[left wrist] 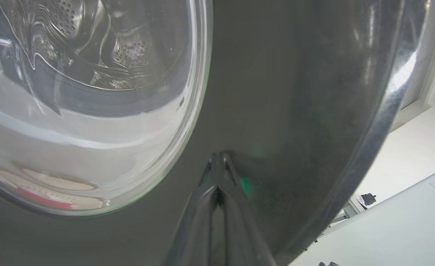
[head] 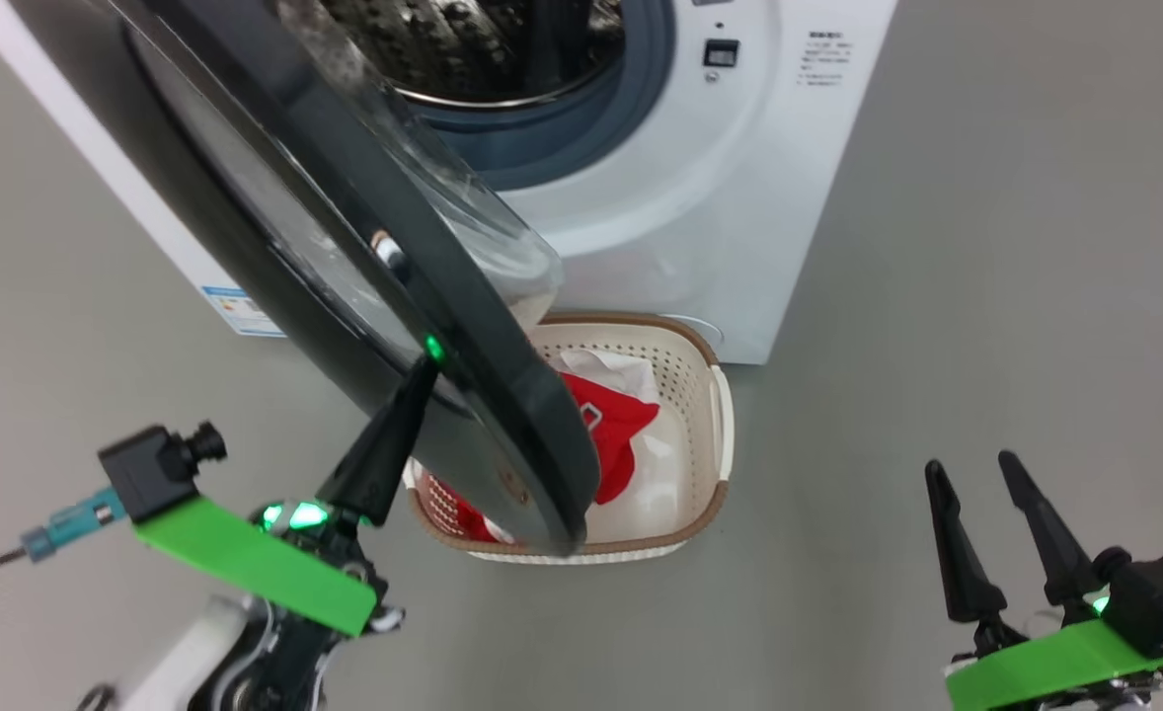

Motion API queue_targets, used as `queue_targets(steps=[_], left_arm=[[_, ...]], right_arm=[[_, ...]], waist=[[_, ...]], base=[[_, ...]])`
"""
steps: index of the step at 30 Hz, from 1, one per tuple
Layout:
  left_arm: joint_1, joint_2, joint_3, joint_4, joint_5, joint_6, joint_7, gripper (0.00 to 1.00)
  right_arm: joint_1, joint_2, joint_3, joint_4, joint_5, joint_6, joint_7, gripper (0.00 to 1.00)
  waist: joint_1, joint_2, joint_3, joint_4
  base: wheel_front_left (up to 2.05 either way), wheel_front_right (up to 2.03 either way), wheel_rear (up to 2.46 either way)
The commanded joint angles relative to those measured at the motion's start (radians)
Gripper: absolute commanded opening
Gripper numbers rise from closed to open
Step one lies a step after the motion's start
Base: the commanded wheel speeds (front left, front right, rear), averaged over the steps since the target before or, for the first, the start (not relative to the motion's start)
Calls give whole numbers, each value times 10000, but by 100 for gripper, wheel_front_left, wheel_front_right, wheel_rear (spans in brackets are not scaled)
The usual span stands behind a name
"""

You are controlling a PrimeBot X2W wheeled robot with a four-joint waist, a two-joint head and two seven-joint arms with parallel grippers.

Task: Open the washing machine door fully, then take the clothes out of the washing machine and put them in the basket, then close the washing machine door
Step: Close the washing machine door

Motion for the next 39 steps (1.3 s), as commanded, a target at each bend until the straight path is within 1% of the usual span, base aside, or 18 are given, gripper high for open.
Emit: queue_targets(steps=[1,8,18,24,27,39], left_arm=[[-562,116,304,-144,78,-67,-97,0],[-1780,-127,63,382,-146,-67,-186,0],[-3159,-68,-146,949,-537,-67,-199,0],[-3893,-86,-241,1466,-567,-67,-209,0],[-4360,-127,-286,1975,-496,-67,-223,0],[-5183,-289,94,3110,-395,-67,-264,0]], right_arm=[[-396,-38,198,-286,-125,63,-65,100],[-720,68,149,-314,-124,63,-65,100],[-1102,203,94,-374,-116,63,-65,100],[-1263,254,67,-396,-111,63,-65,100],[-1344,278,94,-395,-109,63,-65,100],[-1495,304,271,-334,-32,63,-65,100]], waist=[[0,0,288,-310],[0,0,746,-839],[0,0,1316,-1496],[0,0,1571,-1717],[0,0,1676,-1839],[0,0,1751,-2205]], base=[[0,0,0],[0,0,0],[0,0,0],[0,0,0],[0,0,0],[0,0,0]])
